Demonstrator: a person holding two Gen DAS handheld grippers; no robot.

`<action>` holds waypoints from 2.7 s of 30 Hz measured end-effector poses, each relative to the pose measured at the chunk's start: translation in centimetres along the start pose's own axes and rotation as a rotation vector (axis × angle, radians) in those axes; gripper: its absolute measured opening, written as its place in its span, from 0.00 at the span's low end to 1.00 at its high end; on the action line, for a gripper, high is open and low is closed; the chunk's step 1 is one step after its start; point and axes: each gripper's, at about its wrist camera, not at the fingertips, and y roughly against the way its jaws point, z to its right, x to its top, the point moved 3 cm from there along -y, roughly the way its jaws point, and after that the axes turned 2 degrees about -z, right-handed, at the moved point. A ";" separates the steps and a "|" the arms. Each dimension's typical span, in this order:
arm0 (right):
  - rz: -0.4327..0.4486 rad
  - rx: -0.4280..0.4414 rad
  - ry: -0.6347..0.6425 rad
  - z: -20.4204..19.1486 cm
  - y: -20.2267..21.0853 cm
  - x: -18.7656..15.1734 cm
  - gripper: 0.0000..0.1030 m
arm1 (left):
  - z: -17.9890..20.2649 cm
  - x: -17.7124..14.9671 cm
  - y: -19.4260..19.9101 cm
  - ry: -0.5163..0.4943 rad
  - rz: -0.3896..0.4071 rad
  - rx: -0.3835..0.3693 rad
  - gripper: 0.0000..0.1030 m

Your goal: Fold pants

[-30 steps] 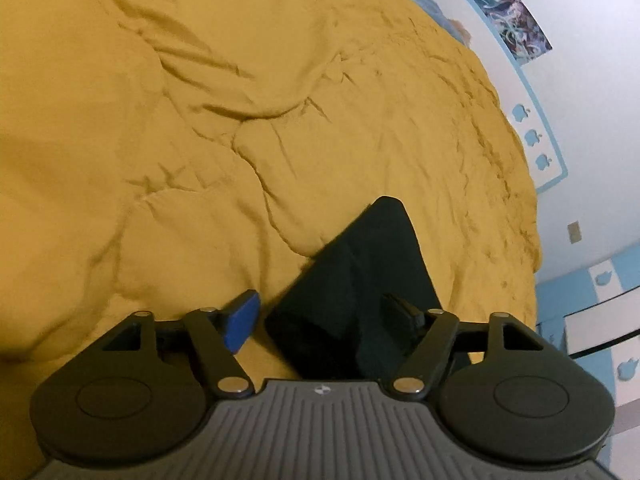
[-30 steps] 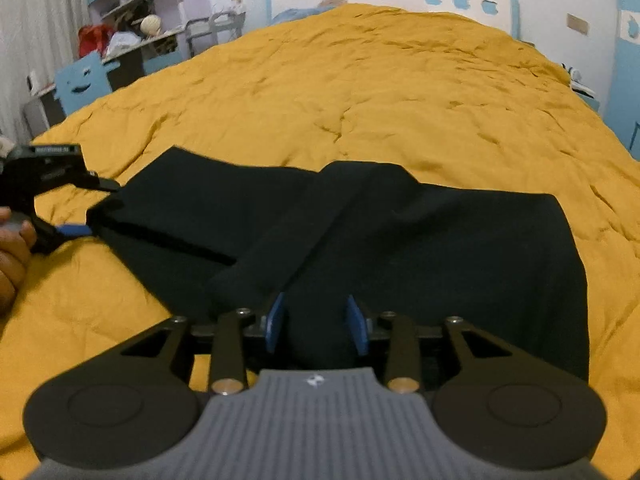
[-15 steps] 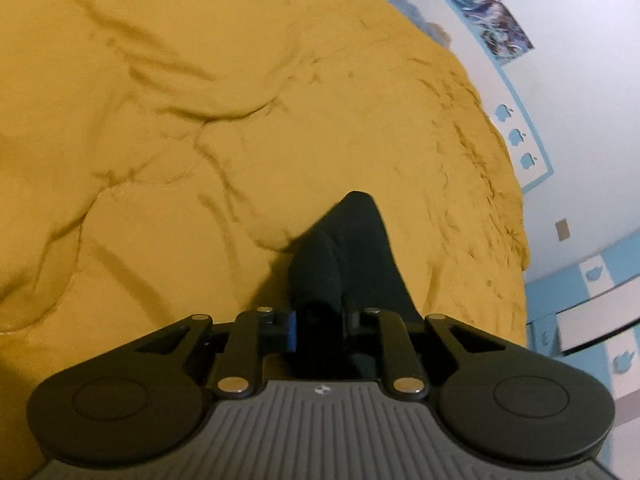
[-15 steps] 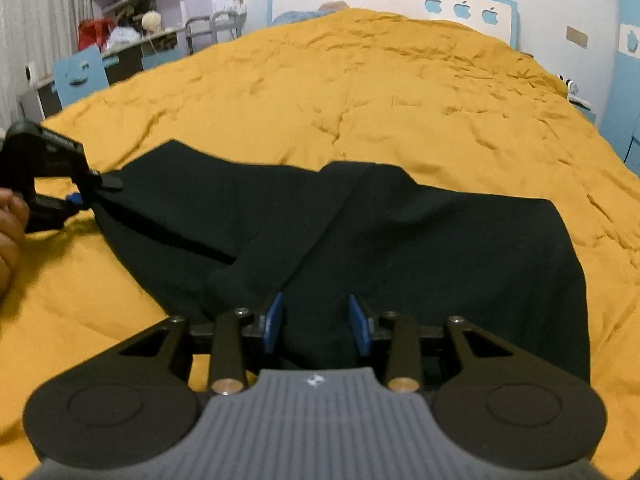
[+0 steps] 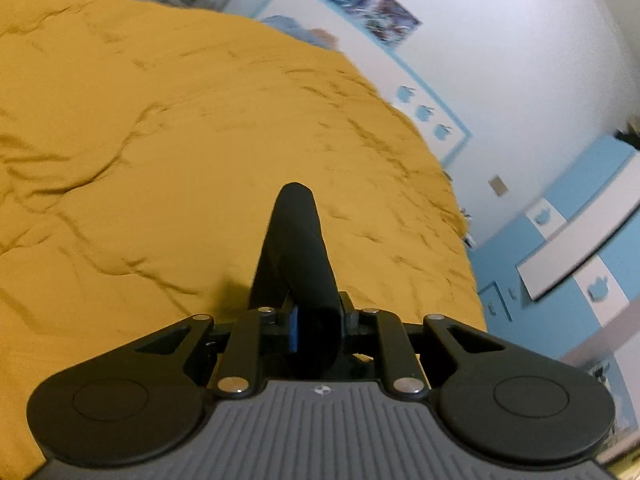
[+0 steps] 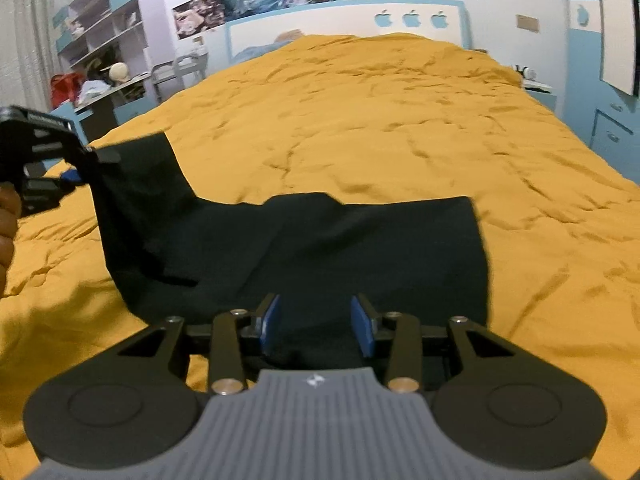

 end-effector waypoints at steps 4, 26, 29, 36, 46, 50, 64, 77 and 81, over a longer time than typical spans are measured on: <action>-0.119 -0.095 0.031 1.4 -1.2 -1.4 0.43 | 2.5 -0.4 0.3 -0.039 0.003 -0.026 0.18; 0.099 0.039 -0.240 8.3 4.6 -3.1 0.43 | 15.3 -7.9 -2.3 -0.326 -0.096 -0.181 0.02; 0.095 0.044 -0.282 9.2 4.8 -3.3 0.43 | 16.3 -9.5 -3.7 -0.414 -0.139 -0.106 0.03; 0.063 0.156 -0.309 9.1 4.5 -2.0 0.43 | 9.4 -8.3 -2.5 -0.310 -0.111 0.024 0.23; -0.111 0.330 -0.500 5.8 -1.2 0.8 0.43 | -0.6 -6.6 -2.5 -0.100 -0.210 0.165 0.44; -0.145 0.309 -0.514 5.1 -3.4 1.8 0.43 | -0.8 -7.2 -3.5 -0.111 -0.242 0.153 0.47; -0.176 0.313 -0.452 2.4 -5.9 5.2 0.05 | -1.6 -6.9 -3.5 -0.060 -0.255 0.090 0.47; -0.013 0.311 -0.332 4.1 2.6 10.6 0.04 | 1.8 -7.5 -3.9 -0.089 -0.267 0.000 0.50; -0.016 0.265 -0.375 7.7 3.8 8.9 0.04 | 3.2 -8.5 -4.7 -0.119 -0.298 -0.018 0.50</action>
